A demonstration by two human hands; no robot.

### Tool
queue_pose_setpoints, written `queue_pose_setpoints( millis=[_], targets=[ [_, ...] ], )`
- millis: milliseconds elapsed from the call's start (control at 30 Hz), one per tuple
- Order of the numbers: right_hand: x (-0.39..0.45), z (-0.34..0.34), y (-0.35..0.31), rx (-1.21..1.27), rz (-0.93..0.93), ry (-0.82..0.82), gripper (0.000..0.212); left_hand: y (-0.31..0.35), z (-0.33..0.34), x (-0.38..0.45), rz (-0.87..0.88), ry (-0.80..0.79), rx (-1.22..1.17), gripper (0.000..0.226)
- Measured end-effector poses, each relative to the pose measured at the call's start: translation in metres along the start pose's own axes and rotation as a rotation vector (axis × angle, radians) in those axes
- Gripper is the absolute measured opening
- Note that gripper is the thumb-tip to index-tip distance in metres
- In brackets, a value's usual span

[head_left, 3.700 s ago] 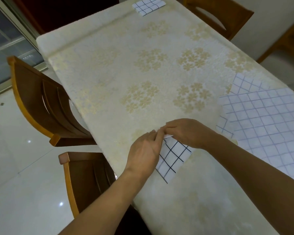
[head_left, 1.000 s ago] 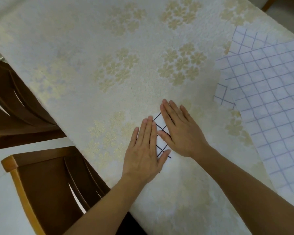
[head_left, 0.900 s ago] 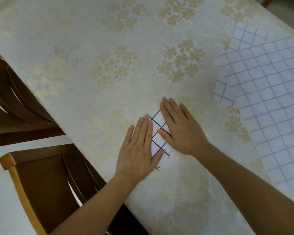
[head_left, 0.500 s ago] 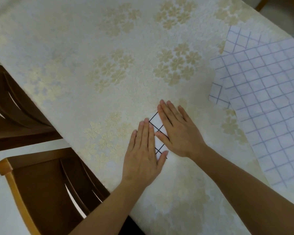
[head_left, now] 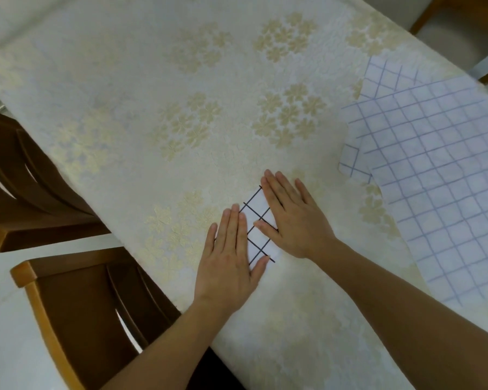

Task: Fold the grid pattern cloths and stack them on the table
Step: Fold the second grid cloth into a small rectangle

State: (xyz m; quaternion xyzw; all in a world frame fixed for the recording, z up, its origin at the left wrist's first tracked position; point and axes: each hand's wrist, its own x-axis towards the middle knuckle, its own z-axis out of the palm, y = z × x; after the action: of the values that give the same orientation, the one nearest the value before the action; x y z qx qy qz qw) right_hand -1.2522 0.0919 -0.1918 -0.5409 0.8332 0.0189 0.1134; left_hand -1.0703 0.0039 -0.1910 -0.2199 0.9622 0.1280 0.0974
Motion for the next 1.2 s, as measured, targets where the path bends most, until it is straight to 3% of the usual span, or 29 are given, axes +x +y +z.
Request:
queue_pose_setpoints(
  millis=[133, 200, 300, 433, 700, 867, 1000, 1200],
  targets=[
    [-0.004, -0.024, 0.007, 0.128, 0.025, -0.049, 0.075, 0.000, -0.024, -0.004, -0.134, -0.023, -0.223, 0.083],
    [-0.010, -0.033, 0.013, 0.207, 0.129, 0.032, 0.065, -0.003, -0.034, -0.009, -0.256, 0.047, -0.384, 0.075],
    [-0.018, -0.036, 0.018, 0.166, 0.179, 0.133, 0.044, -0.005, -0.037, -0.017, -0.347, 0.191, -0.361, 0.052],
    [-0.012, -0.035, 0.015, 0.198, 0.208, 0.147, 0.033, -0.003, -0.038, -0.014, -0.457, 0.251, -0.323, 0.036],
    [0.006, -0.043, 0.009, 0.428, 0.415, -0.029, 0.039, -0.005, -0.036, -0.004, -0.601, 0.158, -0.423, 0.035],
    [0.009, -0.045, 0.006, 0.455, 0.456, -0.127, 0.029, -0.003, -0.043, -0.002, -0.588, 0.189, -0.546, 0.023],
    [0.002, -0.045, 0.001, 0.472, 0.474, -0.093, 0.023, -0.004, -0.051, -0.003, -0.549, 0.182, -0.817, 0.026],
    [-0.028, -0.052, 0.005, 0.839, 0.666, -0.006, 0.026, -0.007, -0.067, 0.001, -0.798, 0.083, -1.486, 0.019]
  ],
)
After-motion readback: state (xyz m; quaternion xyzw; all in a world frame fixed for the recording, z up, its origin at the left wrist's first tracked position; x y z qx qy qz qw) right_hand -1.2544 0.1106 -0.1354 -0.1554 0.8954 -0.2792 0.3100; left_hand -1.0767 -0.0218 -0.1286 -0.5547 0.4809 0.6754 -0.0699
